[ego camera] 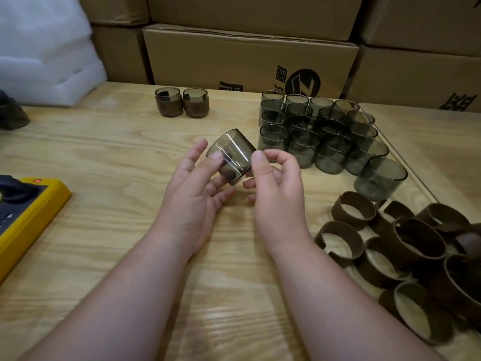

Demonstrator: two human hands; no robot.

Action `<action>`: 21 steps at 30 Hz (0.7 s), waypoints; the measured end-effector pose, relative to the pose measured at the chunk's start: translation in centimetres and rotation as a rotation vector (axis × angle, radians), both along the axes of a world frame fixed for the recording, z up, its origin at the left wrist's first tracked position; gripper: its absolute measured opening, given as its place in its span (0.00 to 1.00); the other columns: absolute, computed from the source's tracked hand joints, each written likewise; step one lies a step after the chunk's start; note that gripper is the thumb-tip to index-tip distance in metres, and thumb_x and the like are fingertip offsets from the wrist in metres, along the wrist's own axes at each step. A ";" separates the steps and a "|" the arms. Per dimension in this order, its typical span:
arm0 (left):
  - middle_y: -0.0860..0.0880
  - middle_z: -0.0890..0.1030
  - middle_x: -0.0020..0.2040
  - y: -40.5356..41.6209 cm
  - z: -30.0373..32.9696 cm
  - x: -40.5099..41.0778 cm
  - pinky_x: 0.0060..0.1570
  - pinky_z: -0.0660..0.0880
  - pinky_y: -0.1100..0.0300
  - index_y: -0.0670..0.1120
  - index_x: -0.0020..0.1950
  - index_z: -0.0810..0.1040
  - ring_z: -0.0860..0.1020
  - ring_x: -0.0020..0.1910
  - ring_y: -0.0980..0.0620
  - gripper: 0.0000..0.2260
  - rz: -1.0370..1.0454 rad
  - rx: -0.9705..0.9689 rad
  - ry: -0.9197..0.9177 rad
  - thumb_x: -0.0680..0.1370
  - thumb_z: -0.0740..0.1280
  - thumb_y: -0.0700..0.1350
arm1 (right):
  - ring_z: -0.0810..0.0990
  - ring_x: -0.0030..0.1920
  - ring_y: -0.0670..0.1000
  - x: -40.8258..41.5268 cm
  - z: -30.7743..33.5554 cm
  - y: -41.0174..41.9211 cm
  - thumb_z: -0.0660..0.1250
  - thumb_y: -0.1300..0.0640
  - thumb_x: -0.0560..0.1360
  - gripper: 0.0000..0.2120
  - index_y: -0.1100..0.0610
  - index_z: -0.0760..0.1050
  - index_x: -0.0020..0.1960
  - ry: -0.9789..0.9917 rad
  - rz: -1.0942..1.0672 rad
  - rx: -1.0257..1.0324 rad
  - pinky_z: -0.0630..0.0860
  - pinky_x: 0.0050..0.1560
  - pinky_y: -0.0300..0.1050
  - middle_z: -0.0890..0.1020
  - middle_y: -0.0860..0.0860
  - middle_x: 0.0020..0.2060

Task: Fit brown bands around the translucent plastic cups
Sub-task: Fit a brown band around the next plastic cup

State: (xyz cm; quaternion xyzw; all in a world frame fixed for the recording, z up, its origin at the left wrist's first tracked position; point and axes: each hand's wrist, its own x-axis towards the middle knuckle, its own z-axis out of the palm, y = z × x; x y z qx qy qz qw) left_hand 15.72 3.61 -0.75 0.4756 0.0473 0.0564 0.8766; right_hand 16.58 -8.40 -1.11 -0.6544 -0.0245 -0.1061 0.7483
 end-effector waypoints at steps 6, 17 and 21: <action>0.48 0.87 0.53 0.2 0.1 0.0 0.46 0.81 0.55 0.54 0.71 0.71 0.85 0.48 0.47 0.27 -0.047 0.011 -0.012 0.72 0.70 0.46 | 0.81 0.44 0.44 -0.5 0.4 0.0 0.69 0.43 0.72 0.24 0.51 0.73 0.65 0.020 0.036 0.030 0.77 0.41 0.38 0.82 0.50 0.51; 0.50 0.87 0.51 -0.2 0.1 -0.2 0.43 0.81 0.53 0.52 0.55 0.81 0.83 0.49 0.51 0.09 0.036 0.125 -0.073 0.75 0.68 0.47 | 0.83 0.39 0.48 -0.2 0.1 0.2 0.73 0.48 0.70 0.22 0.53 0.70 0.61 0.003 0.088 0.061 0.77 0.34 0.39 0.85 0.54 0.49; 0.52 0.85 0.47 -0.1 -0.1 -0.5 0.43 0.72 0.64 0.52 0.46 0.85 0.79 0.43 0.60 0.10 0.246 0.436 -0.192 0.73 0.64 0.43 | 0.79 0.31 0.47 0.2 0.2 -0.1 0.69 0.38 0.71 0.23 0.51 0.71 0.57 0.074 0.059 0.040 0.74 0.32 0.40 0.81 0.48 0.32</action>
